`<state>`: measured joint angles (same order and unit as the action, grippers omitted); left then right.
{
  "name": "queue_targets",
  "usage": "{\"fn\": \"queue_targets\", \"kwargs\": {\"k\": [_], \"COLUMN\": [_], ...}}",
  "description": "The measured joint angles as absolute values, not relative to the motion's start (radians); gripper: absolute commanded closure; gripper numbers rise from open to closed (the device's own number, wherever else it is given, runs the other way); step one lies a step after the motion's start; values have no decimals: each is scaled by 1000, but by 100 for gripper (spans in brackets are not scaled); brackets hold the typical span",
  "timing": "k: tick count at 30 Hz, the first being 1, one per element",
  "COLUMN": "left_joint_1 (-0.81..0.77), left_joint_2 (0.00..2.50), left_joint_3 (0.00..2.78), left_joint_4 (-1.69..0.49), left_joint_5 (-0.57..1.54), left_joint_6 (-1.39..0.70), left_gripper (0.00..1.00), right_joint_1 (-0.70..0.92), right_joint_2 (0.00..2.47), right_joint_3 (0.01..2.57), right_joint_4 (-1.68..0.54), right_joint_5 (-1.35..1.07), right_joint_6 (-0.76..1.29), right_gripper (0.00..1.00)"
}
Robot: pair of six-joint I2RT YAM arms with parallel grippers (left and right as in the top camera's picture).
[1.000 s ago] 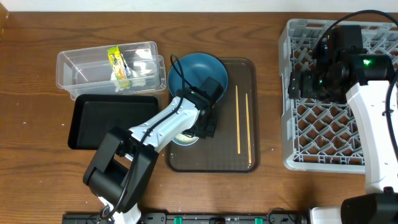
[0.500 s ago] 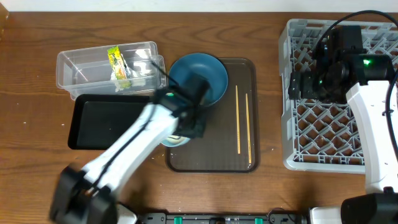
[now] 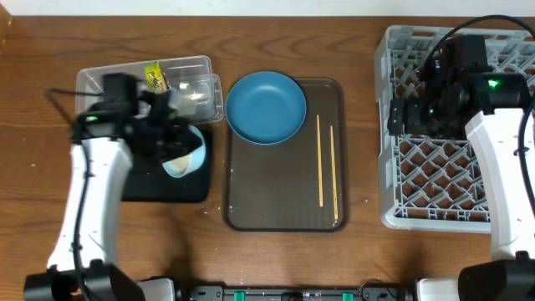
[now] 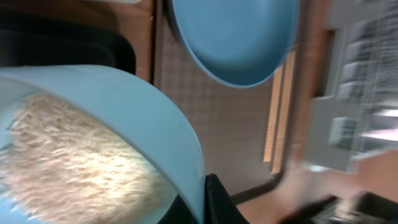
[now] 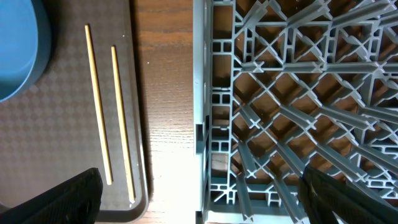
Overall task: Sort waste into correct bins and load items into the dishwasher rack
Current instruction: 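Tip the rice bowl over the black tray to pour out the rice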
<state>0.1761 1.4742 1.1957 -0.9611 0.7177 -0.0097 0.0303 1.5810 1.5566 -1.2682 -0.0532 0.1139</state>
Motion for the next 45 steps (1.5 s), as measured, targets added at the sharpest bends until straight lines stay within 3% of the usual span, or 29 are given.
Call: {"fn": "queue_targets", "kwargs": {"k": [7, 15, 29, 36, 45], "left_joint_1": [416, 527, 563, 563, 569], "left_joint_2": [1623, 1783, 1809, 1809, 1809], "left_joint_3": [1115, 1089, 1089, 1089, 1088], "left_joint_4": [-962, -968, -984, -936, -959], "left_joint_5": [1158, 1458, 1543, 1474, 1493], "left_joint_6": [141, 179, 92, 78, 162], "left_gripper": [94, 94, 94, 94, 94], "right_joint_1": [30, 30, 30, 30, 30], "right_joint_2": [1581, 1581, 1581, 1581, 1581], "right_joint_3": [1557, 1557, 1557, 1557, 1557], "right_joint_4": [-1269, -1271, -1271, -1271, -1271], "right_joint_5": [-52, -52, -52, -52, -52], "right_joint_6": [110, 110, 109, 109, 109], "right_gripper": [1, 1, 1, 1, 1]}}
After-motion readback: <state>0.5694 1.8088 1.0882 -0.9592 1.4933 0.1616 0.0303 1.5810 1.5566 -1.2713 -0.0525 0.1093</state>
